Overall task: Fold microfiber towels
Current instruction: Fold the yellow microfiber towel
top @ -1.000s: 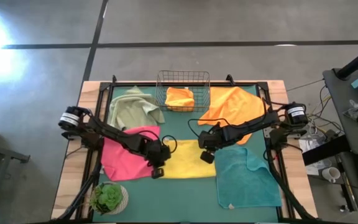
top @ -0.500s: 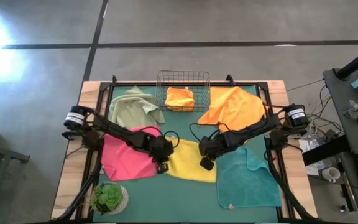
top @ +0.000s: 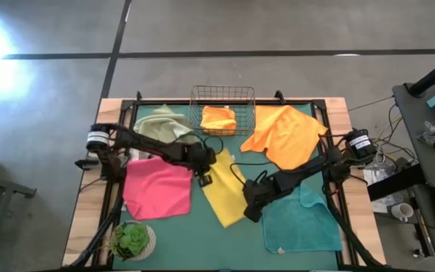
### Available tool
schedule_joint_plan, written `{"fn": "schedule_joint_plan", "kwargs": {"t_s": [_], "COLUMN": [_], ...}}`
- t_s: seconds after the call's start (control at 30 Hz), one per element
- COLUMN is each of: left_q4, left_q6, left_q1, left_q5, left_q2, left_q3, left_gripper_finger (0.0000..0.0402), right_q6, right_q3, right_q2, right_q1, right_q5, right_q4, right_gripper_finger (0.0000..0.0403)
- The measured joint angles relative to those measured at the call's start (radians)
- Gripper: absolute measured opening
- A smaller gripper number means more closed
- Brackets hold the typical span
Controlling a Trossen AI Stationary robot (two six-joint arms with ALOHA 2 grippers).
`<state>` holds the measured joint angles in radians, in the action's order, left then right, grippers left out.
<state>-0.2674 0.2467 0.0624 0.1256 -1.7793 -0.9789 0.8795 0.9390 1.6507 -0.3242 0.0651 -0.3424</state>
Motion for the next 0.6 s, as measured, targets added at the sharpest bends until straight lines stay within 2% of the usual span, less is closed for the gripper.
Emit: {"fn": "schedule_joint_plan", "kwargs": {"t_s": [0.2, 0.37, 0.6], "left_q4": [-0.026, -0.068, -0.013], "left_q6": [-0.001, 0.009, 0.085], "left_q1": [0.008, -0.010, -0.133], "left_q5": [-0.001, -0.010, -0.012], "left_q2": [0.068, 0.139, 0.207], "left_q3": [-0.029, -0.030, -0.030], "left_gripper_finger": [0.0002, 0.0002, 0.0002], "right_q6": [-0.022, -0.049, -0.089], "right_q3": [0.000, 0.000, -0.002], "right_q2": [-0.045, -0.104, -0.222], "right_q1": [-0.002, -0.001, -0.001], "right_q5": [-0.008, -0.065, -0.146], "right_q4": [-0.007, -0.067, -0.136], "right_gripper_finger": [0.0008, 0.0008, 0.0008]}}
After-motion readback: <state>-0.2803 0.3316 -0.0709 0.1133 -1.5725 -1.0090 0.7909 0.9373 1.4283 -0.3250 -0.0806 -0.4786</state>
